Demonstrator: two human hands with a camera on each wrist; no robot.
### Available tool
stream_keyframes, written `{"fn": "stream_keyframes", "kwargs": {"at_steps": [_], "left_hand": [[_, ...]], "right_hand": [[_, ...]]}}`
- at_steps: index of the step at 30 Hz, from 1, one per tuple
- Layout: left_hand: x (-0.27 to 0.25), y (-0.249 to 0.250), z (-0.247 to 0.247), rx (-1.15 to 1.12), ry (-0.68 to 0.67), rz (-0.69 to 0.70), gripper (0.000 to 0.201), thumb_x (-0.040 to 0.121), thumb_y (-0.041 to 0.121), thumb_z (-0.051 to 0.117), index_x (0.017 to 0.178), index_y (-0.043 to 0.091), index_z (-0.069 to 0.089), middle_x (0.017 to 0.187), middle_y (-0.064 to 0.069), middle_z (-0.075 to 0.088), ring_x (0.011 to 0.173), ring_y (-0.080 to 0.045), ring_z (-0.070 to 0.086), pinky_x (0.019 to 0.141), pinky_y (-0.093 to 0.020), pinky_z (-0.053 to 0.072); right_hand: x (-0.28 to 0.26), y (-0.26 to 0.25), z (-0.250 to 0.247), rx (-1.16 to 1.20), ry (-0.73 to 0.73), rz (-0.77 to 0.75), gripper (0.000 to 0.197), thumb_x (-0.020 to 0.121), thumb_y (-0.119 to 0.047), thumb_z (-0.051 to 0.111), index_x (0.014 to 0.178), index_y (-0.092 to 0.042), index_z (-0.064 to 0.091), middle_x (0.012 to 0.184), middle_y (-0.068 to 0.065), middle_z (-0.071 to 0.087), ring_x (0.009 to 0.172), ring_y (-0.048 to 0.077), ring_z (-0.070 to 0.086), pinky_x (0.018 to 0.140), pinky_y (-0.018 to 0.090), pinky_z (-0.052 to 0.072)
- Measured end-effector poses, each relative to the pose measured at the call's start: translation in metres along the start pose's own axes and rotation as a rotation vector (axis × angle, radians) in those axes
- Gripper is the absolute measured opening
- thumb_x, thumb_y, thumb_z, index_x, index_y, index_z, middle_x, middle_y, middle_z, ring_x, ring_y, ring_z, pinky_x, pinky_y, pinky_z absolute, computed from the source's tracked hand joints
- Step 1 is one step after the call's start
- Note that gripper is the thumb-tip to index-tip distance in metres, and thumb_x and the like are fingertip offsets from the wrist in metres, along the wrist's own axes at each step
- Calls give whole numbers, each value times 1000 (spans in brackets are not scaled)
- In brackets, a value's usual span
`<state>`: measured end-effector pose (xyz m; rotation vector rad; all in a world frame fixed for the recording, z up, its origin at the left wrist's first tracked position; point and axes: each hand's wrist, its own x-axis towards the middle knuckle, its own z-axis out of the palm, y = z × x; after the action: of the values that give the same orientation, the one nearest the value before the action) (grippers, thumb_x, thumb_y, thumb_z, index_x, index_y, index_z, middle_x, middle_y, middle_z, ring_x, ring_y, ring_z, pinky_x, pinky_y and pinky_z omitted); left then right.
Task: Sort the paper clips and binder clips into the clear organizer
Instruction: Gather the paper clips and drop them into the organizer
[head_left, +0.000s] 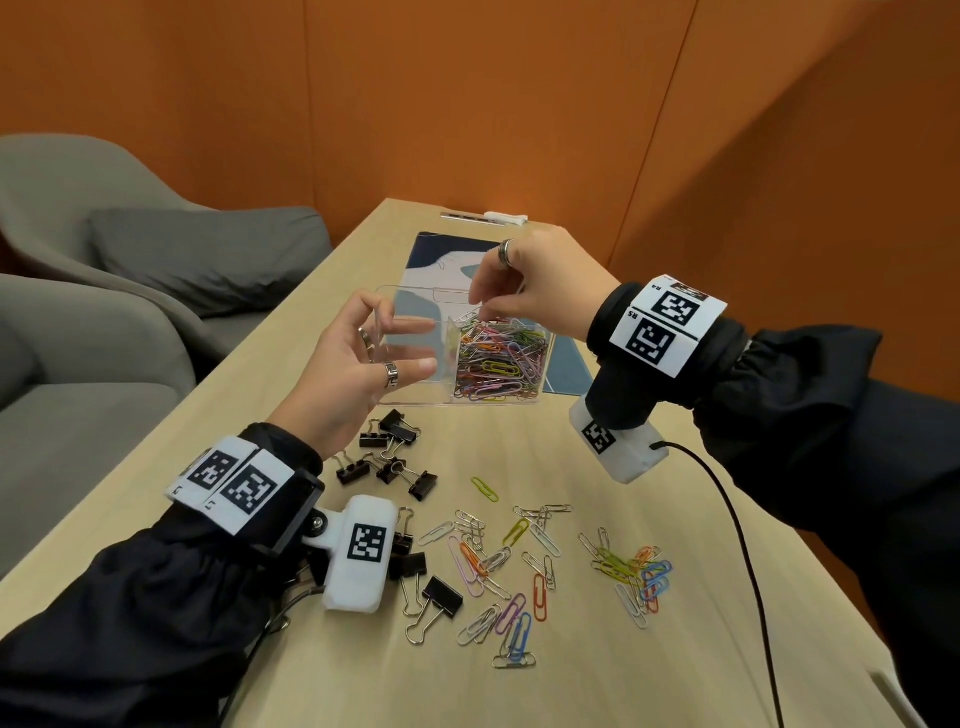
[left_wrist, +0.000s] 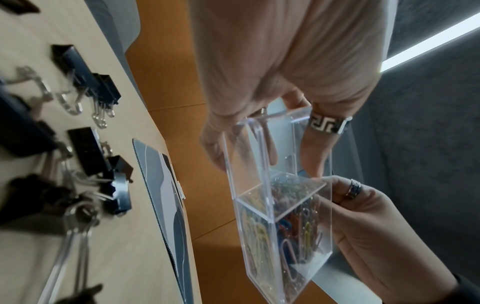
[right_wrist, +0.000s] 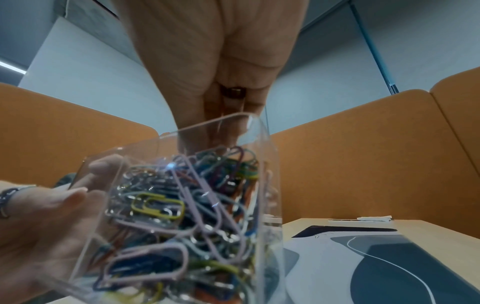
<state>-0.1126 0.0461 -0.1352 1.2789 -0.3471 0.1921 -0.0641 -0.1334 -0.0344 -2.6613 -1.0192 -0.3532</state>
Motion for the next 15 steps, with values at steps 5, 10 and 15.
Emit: {"fn": "stream_keyframes", "kwargs": {"at_steps": [5,10,15], "left_hand": [[1,0,0,3,3,1,42,73,-14,61,78,20,37,113,-10,63,89,-22,68,69,-26,55],[1,-1,-1,10,11,-5,41,68,-8,65,78,20,38,114,-11,63,91,-24,68,68,-26,55],[2,-1,-3,13,16,4,41,70,-9,65,78,21,37,116,-12,62,93,-26,67,74,-30,56]], "right_hand": [[-2,-1,3,-72,-46,-18,11,86,-13,65,93,-13,74,84,2,70,73,17,60,73,31,51],[-3,-1,4,-152,-93,-88,19,92,-14,58,104,-18,73,74,-14,50,67,7,47,59,4,33],[-3,4,6,-34,-16,-75,19,92,-11,57,99,-17,74,86,1,57,74,18,53,64,14,39]]}}
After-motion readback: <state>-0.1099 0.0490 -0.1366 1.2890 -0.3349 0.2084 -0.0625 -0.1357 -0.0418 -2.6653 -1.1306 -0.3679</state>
